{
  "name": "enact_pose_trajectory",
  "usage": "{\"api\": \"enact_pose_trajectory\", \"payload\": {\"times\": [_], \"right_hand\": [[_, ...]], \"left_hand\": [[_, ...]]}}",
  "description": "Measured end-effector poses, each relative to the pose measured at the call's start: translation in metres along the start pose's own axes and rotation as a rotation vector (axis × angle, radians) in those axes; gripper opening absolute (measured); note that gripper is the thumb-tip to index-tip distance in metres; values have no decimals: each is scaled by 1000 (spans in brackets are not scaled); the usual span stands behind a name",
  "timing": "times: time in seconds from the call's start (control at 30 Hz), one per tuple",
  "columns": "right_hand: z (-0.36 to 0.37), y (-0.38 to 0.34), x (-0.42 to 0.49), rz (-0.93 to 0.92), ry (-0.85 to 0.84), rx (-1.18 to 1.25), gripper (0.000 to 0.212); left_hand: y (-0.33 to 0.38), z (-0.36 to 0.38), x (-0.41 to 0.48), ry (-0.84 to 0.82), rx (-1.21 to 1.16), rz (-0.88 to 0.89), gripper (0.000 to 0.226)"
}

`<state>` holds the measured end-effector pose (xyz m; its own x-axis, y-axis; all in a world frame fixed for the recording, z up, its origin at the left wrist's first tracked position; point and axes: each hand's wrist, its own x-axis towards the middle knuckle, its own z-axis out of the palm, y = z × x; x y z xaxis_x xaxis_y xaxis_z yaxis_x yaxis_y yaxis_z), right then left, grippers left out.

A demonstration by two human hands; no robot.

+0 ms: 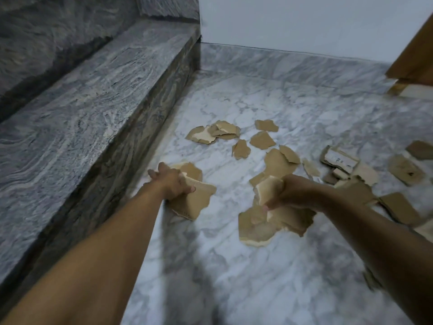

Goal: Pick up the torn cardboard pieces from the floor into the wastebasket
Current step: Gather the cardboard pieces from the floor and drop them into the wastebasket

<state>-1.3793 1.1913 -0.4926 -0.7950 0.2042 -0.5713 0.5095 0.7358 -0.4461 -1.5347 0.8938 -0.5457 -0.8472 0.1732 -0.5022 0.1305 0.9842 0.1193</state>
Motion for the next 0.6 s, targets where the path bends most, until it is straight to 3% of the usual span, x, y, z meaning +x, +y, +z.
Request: {"api": "enact_pose_trajectory", "payload": {"times": [0.1, 0.2, 0.33, 0.43, 0.53, 0.6], "right_hand": [[-12, 14, 2, 133, 22, 145, 52], [-3, 27, 16, 227, 55, 207, 91], [20, 37, 31, 343, 146, -24, 126], [23, 43, 31, 389, 178, 149, 148], [20, 48, 23, 367, 170, 211, 123], [17, 49, 13, 325, 175, 242, 110]], "left_hand": [[9, 2, 6, 18, -83, 27, 85], [8, 2, 11, 29, -113, 55, 99], [7, 13, 2, 137, -236, 64, 61], [9, 20, -14, 160, -425, 64, 60], [11, 25, -31, 0, -627, 112, 64], [20, 20, -46, -111, -675, 175, 48]]}}
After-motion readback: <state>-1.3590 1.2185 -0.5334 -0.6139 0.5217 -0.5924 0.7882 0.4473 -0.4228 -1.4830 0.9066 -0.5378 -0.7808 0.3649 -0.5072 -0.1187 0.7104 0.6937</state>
